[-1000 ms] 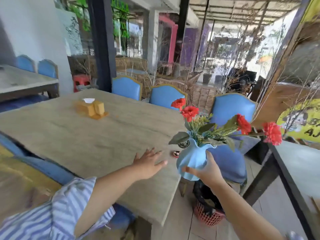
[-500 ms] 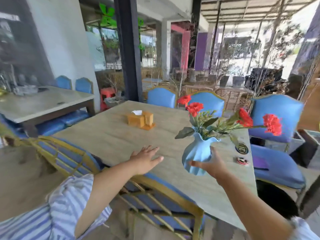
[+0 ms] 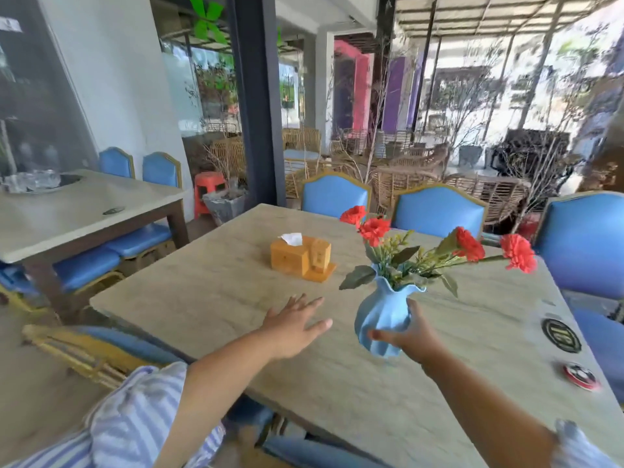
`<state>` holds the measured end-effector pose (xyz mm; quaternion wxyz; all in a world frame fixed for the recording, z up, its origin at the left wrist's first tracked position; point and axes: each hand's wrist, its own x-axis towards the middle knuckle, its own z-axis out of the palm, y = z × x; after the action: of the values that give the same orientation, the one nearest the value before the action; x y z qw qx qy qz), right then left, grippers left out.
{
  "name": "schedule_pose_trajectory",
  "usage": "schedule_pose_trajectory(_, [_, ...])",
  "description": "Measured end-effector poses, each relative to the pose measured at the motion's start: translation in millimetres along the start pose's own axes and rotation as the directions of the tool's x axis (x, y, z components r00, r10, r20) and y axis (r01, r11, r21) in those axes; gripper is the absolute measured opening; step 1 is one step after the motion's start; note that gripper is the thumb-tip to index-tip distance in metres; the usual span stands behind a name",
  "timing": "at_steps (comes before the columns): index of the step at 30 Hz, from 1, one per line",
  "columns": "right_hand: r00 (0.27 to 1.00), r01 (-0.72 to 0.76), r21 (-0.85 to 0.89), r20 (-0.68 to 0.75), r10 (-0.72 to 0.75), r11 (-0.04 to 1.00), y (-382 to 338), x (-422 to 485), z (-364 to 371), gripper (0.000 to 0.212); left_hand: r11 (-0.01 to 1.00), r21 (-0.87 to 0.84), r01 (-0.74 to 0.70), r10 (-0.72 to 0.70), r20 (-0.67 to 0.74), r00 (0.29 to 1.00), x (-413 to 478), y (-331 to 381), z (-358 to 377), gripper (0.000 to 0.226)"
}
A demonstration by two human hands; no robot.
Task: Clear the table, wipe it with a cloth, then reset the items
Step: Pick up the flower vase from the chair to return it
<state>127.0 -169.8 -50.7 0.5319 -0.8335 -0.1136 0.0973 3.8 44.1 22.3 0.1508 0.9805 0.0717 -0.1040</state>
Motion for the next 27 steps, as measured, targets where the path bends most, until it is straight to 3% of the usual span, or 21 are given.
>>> schedule_pose_trajectory(8, [0.987, -0.124, 0.053, -0.098, 0.129, 0.991, -5.3, 65.2, 56.1, 0.114, 0.998, 0.013, -0.058, 0.057, 0.098, 0.994, 81.4, -65.6, -21.2, 0.062])
schedule_pose_trajectory(15, [0.922, -0.277, 0.061, -0.263, 0.284, 0.959, -0.7, 132.7, 84.7, 0.118, 0.983, 0.025, -0.183, 0.178, 0.136, 0.975, 164.9, -110.9, -20.4, 0.063])
schedule_pose_trajectory(18, [0.897, -0.323, 0.071, -0.294, 0.329, 0.944, 0.5, 163.7, 88.2, 0.120, 0.978, 0.001, -0.208, 0.206, 0.144, 0.968, 197.2, -115.4, -13.1, 0.064])
schedule_pose_trajectory(23, [0.865, -0.373, 0.012, -0.356, 0.353, 0.928, 13.9, 215.8, 81.8, 0.106, 0.969, 0.055, -0.241, 0.231, 0.145, 0.962, 246.5, -108.8, -0.5, 0.064])
schedule_pose_trajectory(27, [0.841, -0.403, -0.011, -0.398, 0.366, 0.915, 24.8, 244.9, 76.7, 0.110, 0.964, 0.060, -0.259, 0.244, 0.190, 0.951, 275.4, -99.8, 9.6, 0.064])
